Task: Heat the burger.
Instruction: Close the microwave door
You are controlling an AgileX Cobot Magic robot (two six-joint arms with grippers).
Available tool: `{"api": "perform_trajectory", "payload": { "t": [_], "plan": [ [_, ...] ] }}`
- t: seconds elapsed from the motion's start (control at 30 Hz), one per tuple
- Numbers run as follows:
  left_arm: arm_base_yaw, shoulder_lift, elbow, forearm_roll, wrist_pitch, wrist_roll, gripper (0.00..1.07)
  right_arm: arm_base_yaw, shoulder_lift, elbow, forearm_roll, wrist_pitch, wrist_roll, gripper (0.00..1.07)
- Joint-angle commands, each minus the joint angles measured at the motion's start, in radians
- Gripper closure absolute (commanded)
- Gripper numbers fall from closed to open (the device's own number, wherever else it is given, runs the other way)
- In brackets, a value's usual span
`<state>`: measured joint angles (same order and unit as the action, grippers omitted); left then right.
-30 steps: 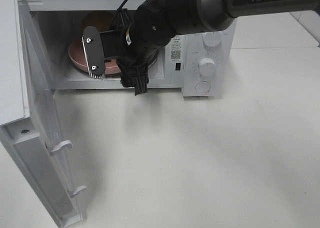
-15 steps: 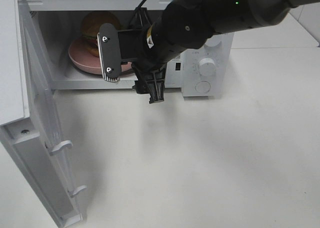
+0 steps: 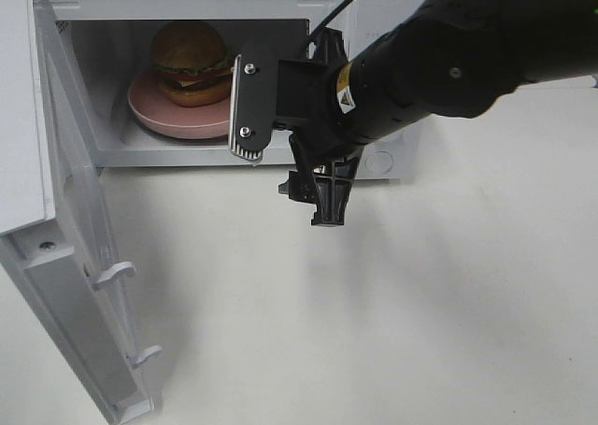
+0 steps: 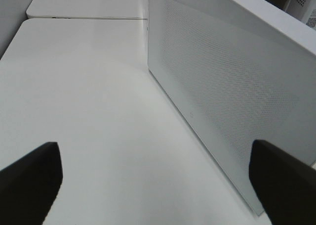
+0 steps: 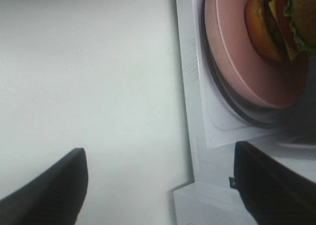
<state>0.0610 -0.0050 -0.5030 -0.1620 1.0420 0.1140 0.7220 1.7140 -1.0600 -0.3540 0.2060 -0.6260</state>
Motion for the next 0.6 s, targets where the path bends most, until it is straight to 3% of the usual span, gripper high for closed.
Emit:
{"api": "perform_trajectory", "payload": {
  "t": [0.03, 0.37, 0.57, 0.6],
  "plan": [
    [0.001, -0.008, -0.001, -0.005, -0.003, -0.004, 0.09, 0.000, -0.069, 0.063, 0.001, -0.006, 0.141, 0.31],
    [0.001, -0.008, -0.001, -0.005, -0.003, -0.004, 0.09, 0.000, -0.269, 0.192, 0.075, 0.181, 0.532, 0.31],
    [0.001, -0.008, -0.001, -0.005, -0.003, -0.004, 0.09, 0.000, -0.369, 0.213, 0.080, 0.437, 0.733, 0.31],
    [0.001, -0.008, -0.001, -0.005, -0.003, -0.004, 0.09, 0.000, -0.396, 0.213, 0.091, 0.550, 0.764, 0.31]
  ]
}}
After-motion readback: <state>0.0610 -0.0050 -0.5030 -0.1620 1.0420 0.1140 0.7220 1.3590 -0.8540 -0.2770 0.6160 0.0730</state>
